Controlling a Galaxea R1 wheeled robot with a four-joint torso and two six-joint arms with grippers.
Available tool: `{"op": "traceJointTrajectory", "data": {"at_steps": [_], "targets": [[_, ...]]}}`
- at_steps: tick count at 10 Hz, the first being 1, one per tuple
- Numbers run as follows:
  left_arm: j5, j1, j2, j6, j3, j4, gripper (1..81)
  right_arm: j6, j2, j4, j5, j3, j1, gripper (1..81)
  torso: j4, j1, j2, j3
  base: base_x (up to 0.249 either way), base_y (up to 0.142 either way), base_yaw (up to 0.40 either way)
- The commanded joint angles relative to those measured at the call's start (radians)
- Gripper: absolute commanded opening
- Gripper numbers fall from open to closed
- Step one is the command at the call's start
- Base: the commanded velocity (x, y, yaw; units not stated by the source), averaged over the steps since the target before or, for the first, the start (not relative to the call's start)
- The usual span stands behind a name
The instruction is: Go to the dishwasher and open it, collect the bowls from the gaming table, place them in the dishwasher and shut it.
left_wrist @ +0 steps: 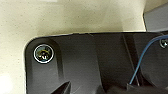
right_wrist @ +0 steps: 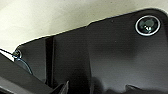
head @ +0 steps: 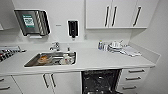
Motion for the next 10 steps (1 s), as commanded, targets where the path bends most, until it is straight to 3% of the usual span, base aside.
{"op": "traceJointTrajectory", "data": {"at_steps": [1, 3, 4, 7, 10], "targets": [[0.059, -0.040, -0.006, 0.008, 0.005, 0.010, 81.1, 0.002, -0.002, -0.008, -0.037, 0.003, 0.037, 81.1, 0.000, -0.064, 0.100, 0.099, 0.000, 0.000, 0.000], [0.059, -0.040, -0.006, 0.008, 0.005, 0.011, 81.1, 0.004, -0.002, -0.008, -0.037, -0.001, 0.035, 81.1, 0.000, -0.108, 0.165, 0.145, 0.000, 0.000, 0.000], [0.059, -0.040, -0.006, 0.008, 0.005, 0.011, 81.1, 0.004, -0.002, -0.008, -0.037, -0.002, 0.035, 81.1, 0.000, -0.128, 0.196, 0.097, 0.000, 0.000, 0.000], [0.058, -0.035, -0.003, 0.008, 0.004, 0.010, 81.1, -0.003, 0.004, -0.010, -0.037, 0.004, 0.042, 81.1, 0.000, -0.183, 0.280, 0.125, 0.000, 0.000, 0.000], [0.053, -0.037, -0.003, 0.008, 0.004, 0.008, 81.1, -0.004, 0.004, -0.011, -0.038, 0.006, 0.055, 81.1, 0.000, -0.251, 0.384, 0.126, 0.000, 0.000, 0.000]]}}
